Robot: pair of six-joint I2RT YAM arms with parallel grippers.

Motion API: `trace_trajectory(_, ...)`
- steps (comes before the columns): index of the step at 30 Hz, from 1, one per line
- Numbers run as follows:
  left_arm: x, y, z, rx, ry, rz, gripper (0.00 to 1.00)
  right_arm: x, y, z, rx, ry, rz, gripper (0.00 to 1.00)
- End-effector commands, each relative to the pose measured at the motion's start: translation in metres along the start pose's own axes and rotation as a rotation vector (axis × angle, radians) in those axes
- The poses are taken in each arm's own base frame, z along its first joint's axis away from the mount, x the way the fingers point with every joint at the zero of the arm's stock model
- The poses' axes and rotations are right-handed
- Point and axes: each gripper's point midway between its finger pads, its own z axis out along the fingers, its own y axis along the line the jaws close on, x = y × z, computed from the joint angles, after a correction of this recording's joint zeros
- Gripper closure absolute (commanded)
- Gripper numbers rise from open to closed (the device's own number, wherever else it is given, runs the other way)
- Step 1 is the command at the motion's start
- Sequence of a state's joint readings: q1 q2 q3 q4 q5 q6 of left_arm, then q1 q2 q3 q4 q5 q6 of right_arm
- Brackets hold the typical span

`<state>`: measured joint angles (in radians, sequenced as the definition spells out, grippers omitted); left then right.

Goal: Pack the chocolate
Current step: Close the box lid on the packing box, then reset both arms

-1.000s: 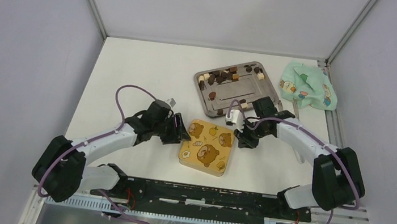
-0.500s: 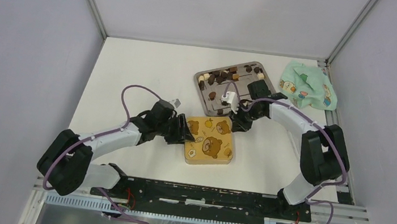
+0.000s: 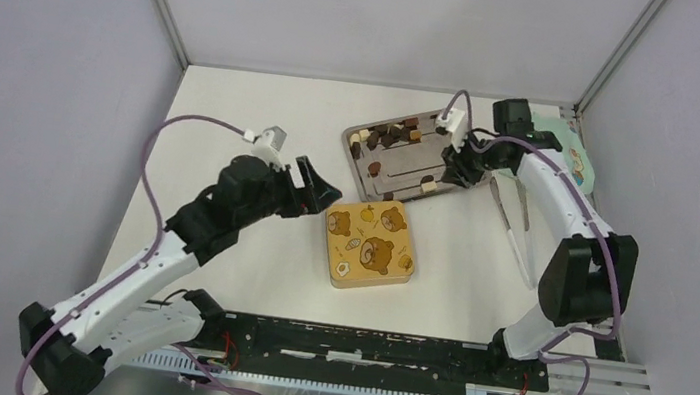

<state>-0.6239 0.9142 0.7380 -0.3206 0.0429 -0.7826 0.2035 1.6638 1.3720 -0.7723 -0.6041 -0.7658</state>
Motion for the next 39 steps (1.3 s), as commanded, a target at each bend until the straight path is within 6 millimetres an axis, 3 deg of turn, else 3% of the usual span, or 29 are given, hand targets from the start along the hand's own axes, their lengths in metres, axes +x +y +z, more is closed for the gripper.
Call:
trace_trajectory(1, -0.100, -0.078, -0.053, 0.193, -0.335, 0.130, 0.02, -0.070, -0.032, -0.076, 0.161, -0.189, -0.115, 0.56)
trace_trajectory(4, -0.135, -0.113, -0.082, 0.267, -0.434, 0.154, 0.00, -0.099, -0.050, -0.122, 0.251, -0.275, -0.141, 0.41)
trace_trajectory(9, -0.150, -0.125, -0.099, 0.262, -0.450, 0.130, 0.00, -0.124, -0.057, -0.175, 0.386, -0.365, -0.182, 0.02)
trace_trajectory(14, -0.171, -0.106, -0.127, 0.154, -0.558, 0.004, 0.00, -0.136, -0.055, -0.206, 0.551, -0.496, -0.049, 0.02)
trace_trajectory(19, -0.180, -0.109, -0.167, 0.209, -0.662, -0.018, 0.00, -0.154, -0.038, -0.215, 0.483, -0.576, 0.026, 0.02)
trace_trajectory(22, -0.182, -0.111, -0.181, 0.217, -0.673, -0.013, 0.00, -0.162, -0.027, -0.219, 0.443, -0.601, 0.005, 0.02)
trace_trajectory(29, -0.186, -0.122, -0.182, 0.194, -0.621, 0.032, 0.00, -0.182, -0.012, -0.230, 0.377, -0.703, 0.091, 0.02)
trace_trajectory(39, -0.199, -0.124, -0.190, 0.116, -0.615, 0.104, 0.00, -0.188, -0.035, -0.271, 0.601, -0.791, 0.286, 0.02)
